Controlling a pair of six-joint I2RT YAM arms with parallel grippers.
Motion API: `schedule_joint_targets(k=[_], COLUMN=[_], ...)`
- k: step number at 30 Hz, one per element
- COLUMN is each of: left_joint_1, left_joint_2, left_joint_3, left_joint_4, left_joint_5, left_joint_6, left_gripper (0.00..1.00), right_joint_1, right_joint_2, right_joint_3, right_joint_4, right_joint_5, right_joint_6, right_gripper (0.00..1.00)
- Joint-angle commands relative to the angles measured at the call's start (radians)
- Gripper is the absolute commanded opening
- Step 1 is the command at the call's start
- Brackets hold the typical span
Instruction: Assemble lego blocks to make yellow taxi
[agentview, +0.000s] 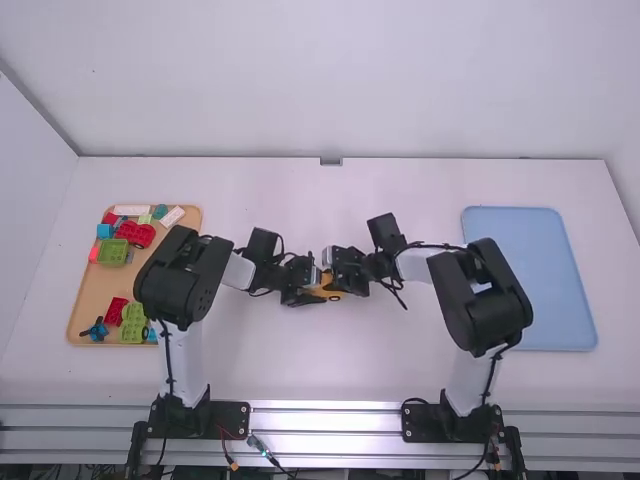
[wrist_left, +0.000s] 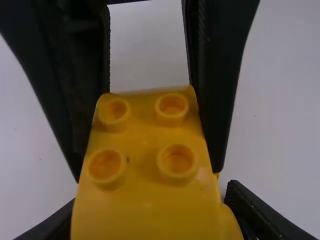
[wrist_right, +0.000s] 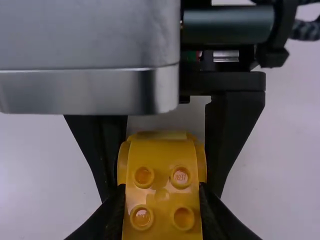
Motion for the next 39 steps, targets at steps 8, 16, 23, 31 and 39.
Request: schedule_joint_targets(k=[8,16,23,31,39], left_joint_1=[-0.005,-0.005,-0.005,-0.005,0.001], left_joint_2=[0.018,0.018,0.018,0.018,0.018], left_joint_3=[-0.002,-0.002,-0.002,-0.002,0.000], left_joint_4=[-0.014,-0.011,-0.005,0.000,0.003], left_joint_5=[0.031,0.022,0.022,0.019,0.019], left_joint_6=[0.024,0.024,0.023,0.023,0.023], left_gripper=[0.51,0.48,0.47,0.44,0.43], right_joint_1=[0.007,0.007,0.034,0.082,0.072], right_joint_2=[0.070,0.106,0.106,0.106,0.106], right_joint_3=[0.003,0.067,0.095,0.087,0.019], right_joint_4=[0.054,-0.087,-0.156,-0.151,-0.009], right_joint_5=[-0.029,-0.029,0.092,0.181,0.151], right_joint_6=[0.032,-0.054,-0.053,-0.032,0.021], right_gripper=[0.00,0.00,0.00,0.00,0.00])
